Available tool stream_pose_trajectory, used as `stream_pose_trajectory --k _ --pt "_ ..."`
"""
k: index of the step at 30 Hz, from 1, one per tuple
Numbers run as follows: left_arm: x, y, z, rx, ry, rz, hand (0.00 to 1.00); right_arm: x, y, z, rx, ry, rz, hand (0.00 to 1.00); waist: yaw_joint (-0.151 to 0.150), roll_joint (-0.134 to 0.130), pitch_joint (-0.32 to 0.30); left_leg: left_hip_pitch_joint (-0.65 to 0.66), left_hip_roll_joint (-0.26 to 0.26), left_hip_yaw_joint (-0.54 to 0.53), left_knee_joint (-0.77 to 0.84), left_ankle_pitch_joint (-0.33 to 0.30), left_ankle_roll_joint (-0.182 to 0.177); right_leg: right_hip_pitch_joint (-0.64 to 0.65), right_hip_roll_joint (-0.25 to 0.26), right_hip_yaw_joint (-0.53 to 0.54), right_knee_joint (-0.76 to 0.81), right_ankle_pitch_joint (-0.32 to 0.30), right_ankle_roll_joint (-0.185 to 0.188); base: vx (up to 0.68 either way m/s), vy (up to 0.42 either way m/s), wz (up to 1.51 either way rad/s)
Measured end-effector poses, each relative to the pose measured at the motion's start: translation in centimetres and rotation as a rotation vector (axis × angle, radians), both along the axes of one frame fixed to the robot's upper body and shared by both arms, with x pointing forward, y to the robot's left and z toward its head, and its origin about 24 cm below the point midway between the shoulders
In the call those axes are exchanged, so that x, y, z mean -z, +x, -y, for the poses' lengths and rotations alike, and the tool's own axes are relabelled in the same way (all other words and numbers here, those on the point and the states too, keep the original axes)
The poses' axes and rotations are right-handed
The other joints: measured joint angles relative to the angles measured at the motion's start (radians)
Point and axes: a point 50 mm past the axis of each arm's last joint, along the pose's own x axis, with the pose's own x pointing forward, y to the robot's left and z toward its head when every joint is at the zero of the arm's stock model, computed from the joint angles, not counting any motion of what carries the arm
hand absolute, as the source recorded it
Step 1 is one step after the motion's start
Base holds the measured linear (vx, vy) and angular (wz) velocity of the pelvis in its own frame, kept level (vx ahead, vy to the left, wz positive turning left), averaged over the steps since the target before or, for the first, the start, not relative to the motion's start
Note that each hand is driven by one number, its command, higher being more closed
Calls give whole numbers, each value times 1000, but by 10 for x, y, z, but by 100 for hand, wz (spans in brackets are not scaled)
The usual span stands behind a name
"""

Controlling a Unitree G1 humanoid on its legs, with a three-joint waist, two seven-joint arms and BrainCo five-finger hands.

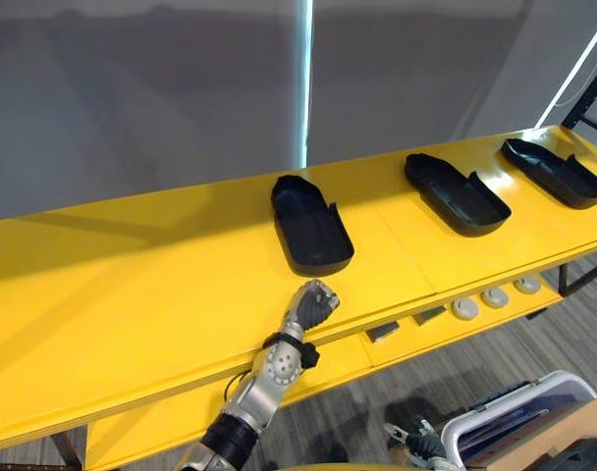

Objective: Walk over and take plastic housings, then place them on the shelf

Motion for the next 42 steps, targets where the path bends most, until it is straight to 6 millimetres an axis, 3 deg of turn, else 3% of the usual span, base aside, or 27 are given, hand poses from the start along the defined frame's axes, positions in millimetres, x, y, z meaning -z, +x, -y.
stream_pose_trajectory --k 11,25,30,33,35,36,38,40,41,42 --pt "-10 22 -10 -83 14 37 100 -3 10 3 -7 -10 23 0 -23 -11 22 4 -2 15 -13 0 0 -14 1 19 -1 0 0 -27 4 -5" --pt "-18 22 -12 -102 -35 62 100 -3 11 3 -9 -12 25 0 -25 -10 31 3 -5 17 -14 0 1 -14 -1 22 -1 0 0 -22 1 -1" --pt "-49 -1 -9 -24 -165 168 100 -3 10 3 -4 -17 20 0 -23 -5 47 -2 -11 -5 -16 5 8 -13 -6 14 3 -1 1 -8 8 6" --pt "-93 -18 -15 11 -294 348 100 -1 6 2 -4 -14 3 0 -15 -5 47 -12 -15 -25 -8 5 8 -13 -11 2 4 -2 2 -13 13 14" --pt "-128 -34 -35 -13 -395 525 100 2 2 2 -3 -8 -18 0 5 -5 47 -16 -16 -39 8 3 10 -7 -14 -3 4 -2 2 -27 11 8" --pt "-136 -39 -45 -46 -421 572 100 2 1 2 -5 -10 -21 0 8 -4 47 -14 -17 -50 13 1 12 -2 -14 -5 4 -2 3 -27 -1 16" --pt "-152 -56 -86 -214 -485 713 100 3 -1 5 -8 -15 -31 0 18 -1 48 -7 -17 -75 28 -5 19 19 -15 -21 6 -9 5 -39 -4 25" --pt "-151 -67 -115 -360 -502 758 100 4 -3 8 -9 -20 -44 0 36 1 49 1 -15 -82 30 -7 20 20 -15 -28 33 -27 3 -63 -10 23" --pt "-144 -80 -144 -536 -537 782 100 4 -5 9 -5 -23 -49 0 41 3 49 -2 -15 -103 35 -12 17 23 -17 -44 57 -47 5 -84 -18 32" --pt "-139 -86 -155 -604 -548 782 100 4 -5 9 -4 -22 -49 0 42 3 49 1 -15 -109 33 -13 16 23 -18 -51 69 -55 5 -86 -23 42"
